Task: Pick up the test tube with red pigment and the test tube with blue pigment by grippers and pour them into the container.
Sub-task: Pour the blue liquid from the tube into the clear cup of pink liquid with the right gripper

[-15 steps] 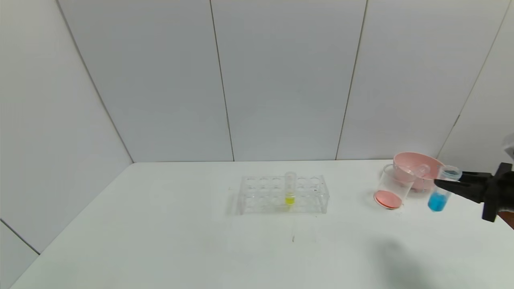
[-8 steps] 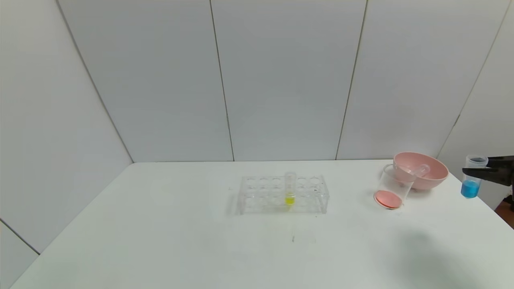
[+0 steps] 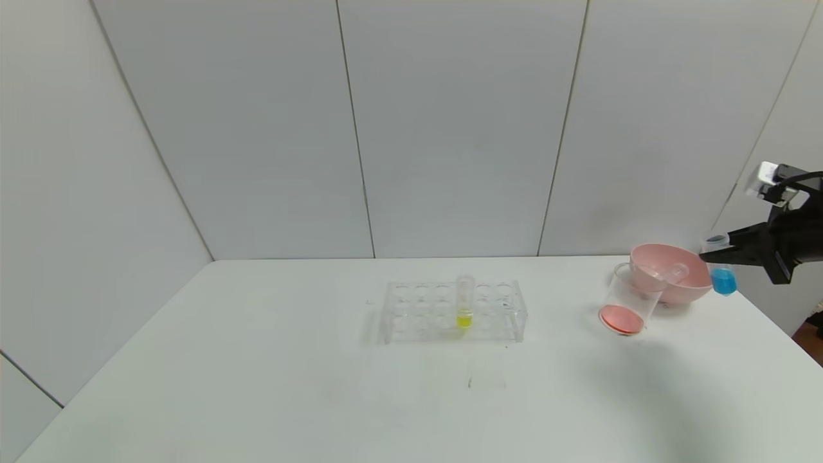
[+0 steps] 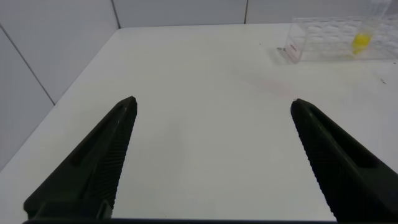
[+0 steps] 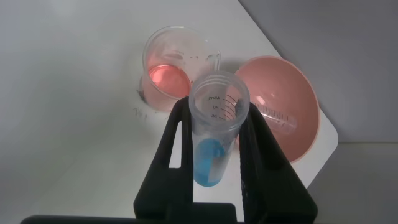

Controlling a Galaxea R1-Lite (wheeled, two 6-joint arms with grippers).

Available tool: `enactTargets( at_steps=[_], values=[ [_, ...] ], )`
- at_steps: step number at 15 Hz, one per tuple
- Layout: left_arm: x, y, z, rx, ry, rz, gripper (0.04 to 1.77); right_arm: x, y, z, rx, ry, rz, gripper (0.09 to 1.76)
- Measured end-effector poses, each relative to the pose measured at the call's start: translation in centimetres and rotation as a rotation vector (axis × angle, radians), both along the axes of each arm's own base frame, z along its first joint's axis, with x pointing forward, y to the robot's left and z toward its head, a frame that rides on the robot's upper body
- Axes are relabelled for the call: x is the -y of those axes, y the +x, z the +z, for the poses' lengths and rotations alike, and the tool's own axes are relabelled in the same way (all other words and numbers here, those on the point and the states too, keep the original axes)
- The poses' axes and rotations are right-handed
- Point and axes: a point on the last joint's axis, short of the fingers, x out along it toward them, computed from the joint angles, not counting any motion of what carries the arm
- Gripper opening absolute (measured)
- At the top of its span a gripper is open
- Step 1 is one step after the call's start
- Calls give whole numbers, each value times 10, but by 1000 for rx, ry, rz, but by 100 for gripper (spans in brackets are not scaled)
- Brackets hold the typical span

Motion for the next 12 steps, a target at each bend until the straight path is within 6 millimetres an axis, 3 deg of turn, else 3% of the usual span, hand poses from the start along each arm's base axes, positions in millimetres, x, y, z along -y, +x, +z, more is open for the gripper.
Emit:
enactTargets(
  at_steps=[7, 12],
  values=[
    [0, 0, 0, 0, 0, 0, 176, -22, 29, 19, -178, -253, -27, 49],
    [0, 0, 0, 0, 0, 0, 176, -42, 45, 7, -230, -396, -61, 49]
  ],
)
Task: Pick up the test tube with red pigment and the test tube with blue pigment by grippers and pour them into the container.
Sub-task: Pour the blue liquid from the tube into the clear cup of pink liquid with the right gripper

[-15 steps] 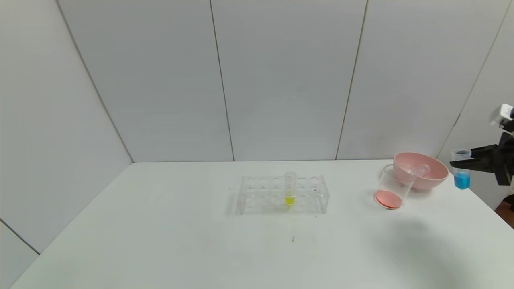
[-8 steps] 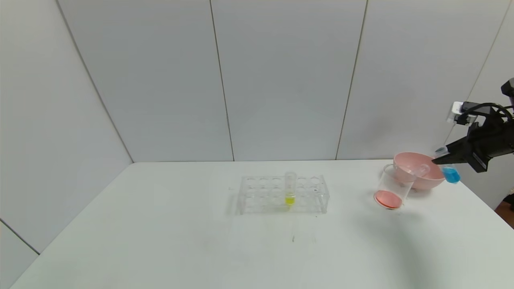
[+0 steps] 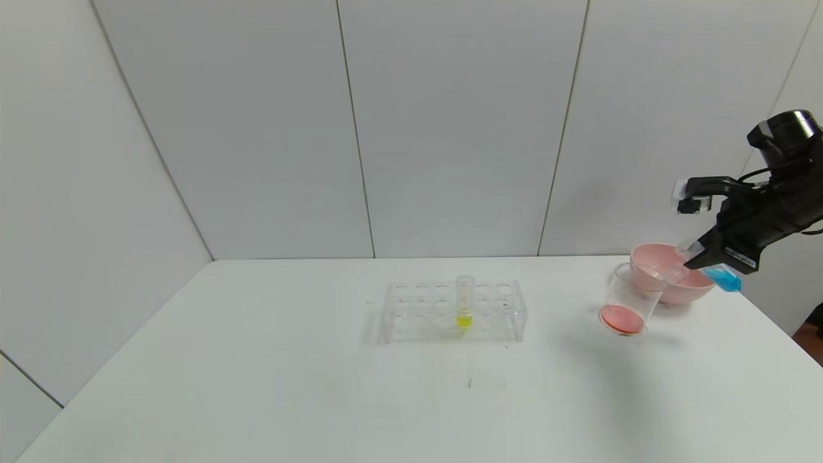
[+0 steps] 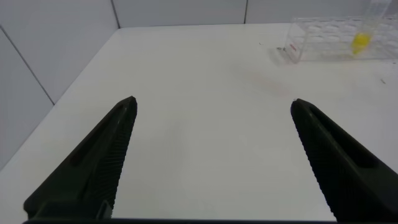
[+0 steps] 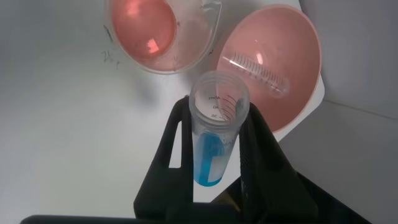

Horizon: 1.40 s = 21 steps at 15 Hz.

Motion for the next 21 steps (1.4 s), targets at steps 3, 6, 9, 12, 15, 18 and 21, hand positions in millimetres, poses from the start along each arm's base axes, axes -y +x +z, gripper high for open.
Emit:
enactTargets(
  at_steps=[3, 6, 9, 12, 15, 18, 21],
  values=[
    [0, 0, 0, 0, 0, 0, 176, -14, 5, -5, -24, -101, -10, 49],
    [0, 0, 0, 0, 0, 0, 176, -27, 9, -7, -23, -189, -3, 49],
    [0, 0, 0, 0, 0, 0, 176, -37, 10, -7, -28, -259, 3, 49],
    [0, 0, 0, 0, 0, 0, 176, -44, 9, -8, -39, -307, 11, 49],
    [0, 0, 0, 0, 0, 0, 176, -51, 10, -9, -45, -345, 17, 49],
    [0, 0, 0, 0, 0, 0, 176, -58, 11, -11, -51, -400, 13, 49],
    [0, 0, 0, 0, 0, 0, 176, -64, 13, -13, -54, -454, 10, 49]
  ],
)
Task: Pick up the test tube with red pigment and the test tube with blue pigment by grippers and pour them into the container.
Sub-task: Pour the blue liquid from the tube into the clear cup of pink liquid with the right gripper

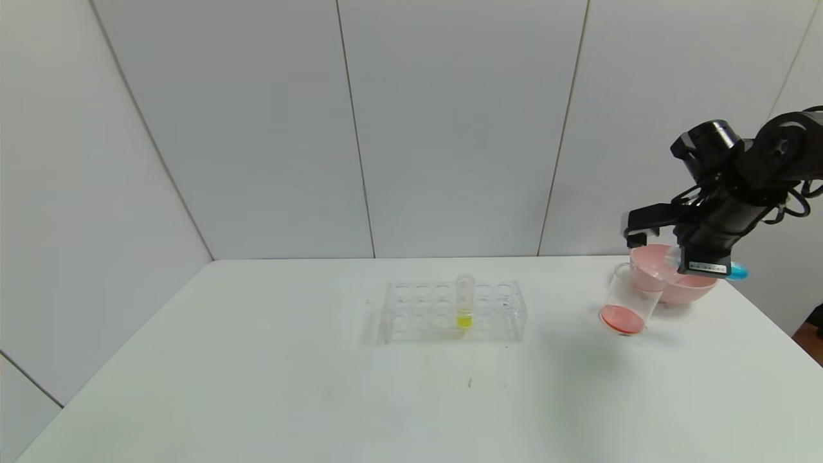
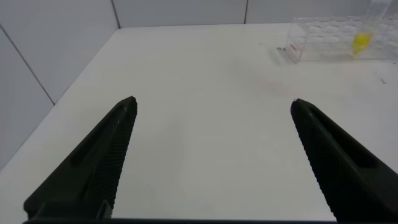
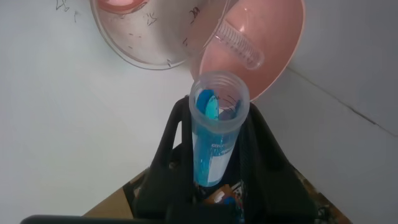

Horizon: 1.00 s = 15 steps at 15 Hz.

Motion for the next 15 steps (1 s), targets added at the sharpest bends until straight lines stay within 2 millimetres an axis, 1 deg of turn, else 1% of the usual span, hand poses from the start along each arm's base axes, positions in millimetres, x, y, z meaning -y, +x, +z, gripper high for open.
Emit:
enactTargets(
  at_steps=[2, 12, 15],
  values=[
    [0, 0, 0, 0, 0, 0, 176, -2, 1, -2, -3, -50, -8, 49],
    [0, 0, 0, 0, 0, 0, 176, -14, 4, -5, -5, -147, 6, 49],
    [0, 0, 0, 0, 0, 0, 176, -17, 6, -4, 1, -221, 4, 49]
  ],
)
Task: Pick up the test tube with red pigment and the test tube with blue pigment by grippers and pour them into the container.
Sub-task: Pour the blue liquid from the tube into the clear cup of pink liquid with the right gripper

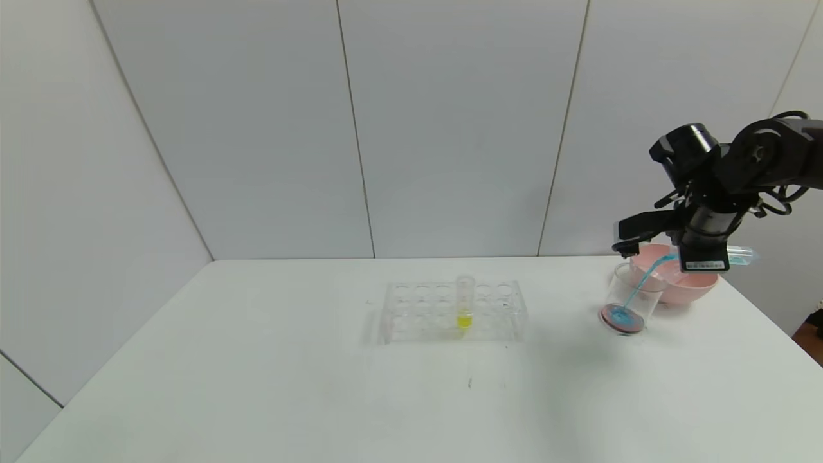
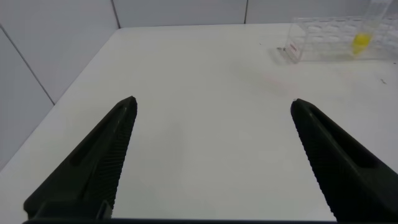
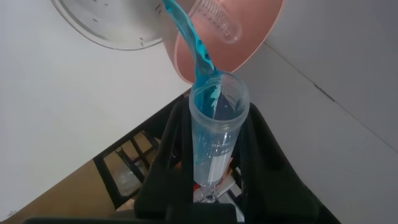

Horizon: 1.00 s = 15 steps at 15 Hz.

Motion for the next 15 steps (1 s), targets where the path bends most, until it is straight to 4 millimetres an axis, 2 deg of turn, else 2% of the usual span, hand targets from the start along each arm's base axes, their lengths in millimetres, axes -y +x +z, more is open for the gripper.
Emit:
enactTargets(
  at_steps=[9, 15],
  values=[
    [0, 0, 0, 0, 0, 0, 176, -12, 3, 4, 4, -137, 56, 49],
    [0, 0, 0, 0, 0, 0, 176, -29, -2, 5, -21, -191, 104, 49]
  ],
)
